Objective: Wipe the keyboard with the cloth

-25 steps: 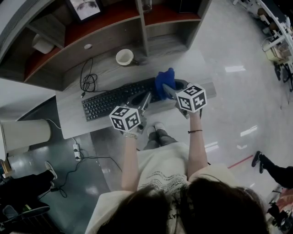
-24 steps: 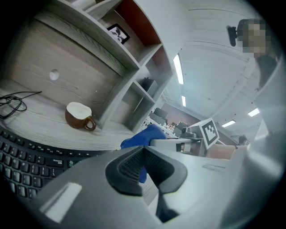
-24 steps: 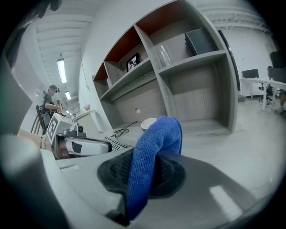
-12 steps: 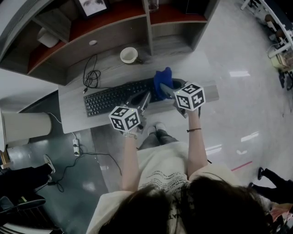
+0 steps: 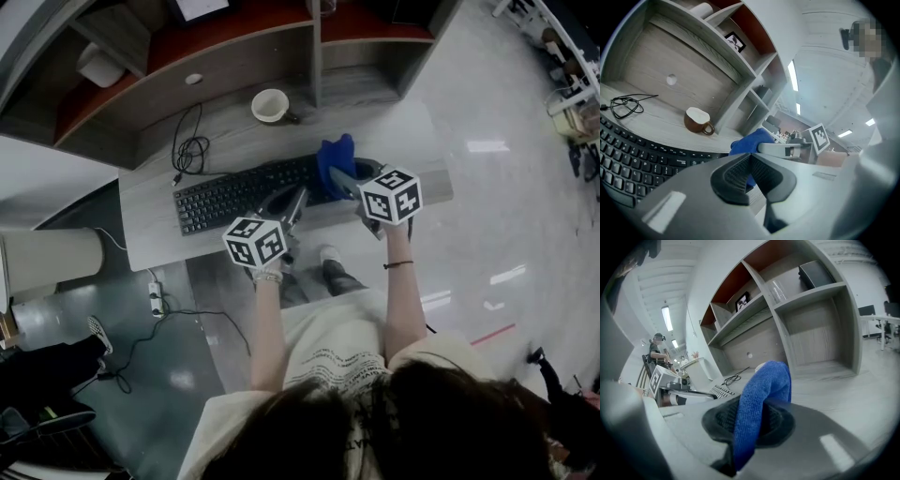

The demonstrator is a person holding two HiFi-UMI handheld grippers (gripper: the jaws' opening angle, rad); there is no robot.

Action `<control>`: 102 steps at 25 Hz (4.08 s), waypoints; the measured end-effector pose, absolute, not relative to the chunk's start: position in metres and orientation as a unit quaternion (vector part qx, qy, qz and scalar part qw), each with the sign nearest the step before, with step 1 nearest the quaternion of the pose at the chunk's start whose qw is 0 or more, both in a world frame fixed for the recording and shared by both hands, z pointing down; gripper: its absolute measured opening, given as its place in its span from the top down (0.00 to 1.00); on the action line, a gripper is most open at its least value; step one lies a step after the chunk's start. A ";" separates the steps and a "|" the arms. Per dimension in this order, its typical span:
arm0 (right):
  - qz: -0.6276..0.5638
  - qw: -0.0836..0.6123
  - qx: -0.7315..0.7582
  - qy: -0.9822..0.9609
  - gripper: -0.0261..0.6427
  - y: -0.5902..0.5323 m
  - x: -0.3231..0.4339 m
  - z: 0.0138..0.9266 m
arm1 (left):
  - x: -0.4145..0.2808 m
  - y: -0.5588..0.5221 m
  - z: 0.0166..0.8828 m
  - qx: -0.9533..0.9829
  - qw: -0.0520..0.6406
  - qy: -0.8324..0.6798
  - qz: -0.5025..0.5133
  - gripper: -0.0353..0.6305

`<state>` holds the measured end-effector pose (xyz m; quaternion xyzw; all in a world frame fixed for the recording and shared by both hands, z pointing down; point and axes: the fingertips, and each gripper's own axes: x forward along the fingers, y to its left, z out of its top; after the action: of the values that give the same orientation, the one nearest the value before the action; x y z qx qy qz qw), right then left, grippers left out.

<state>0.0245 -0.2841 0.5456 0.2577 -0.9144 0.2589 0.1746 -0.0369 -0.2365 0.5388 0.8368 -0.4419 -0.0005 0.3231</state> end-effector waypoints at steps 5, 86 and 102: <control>0.266 0.170 0.288 -0.904 0.87 -0.282 0.013 0.547 | -0.053 -0.232 0.537 0.844 0.324 -0.428 0.004 0.94; 0.282 0.142 0.334 -0.888 0.87 -0.231 -0.116 0.555 | -0.198 -0.186 0.545 0.854 0.323 -0.407 0.014 0.94; 0.277 0.145 0.318 -0.895 0.87 -0.220 -0.156 0.557 | -0.236 -0.174 0.546 0.849 0.319 -0.421 0.011 0.94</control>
<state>-0.1558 -0.2196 0.5569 0.3185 -0.8949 0.2768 0.1453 -0.2356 -0.1737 0.5462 0.8490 -0.4211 0.0108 0.3189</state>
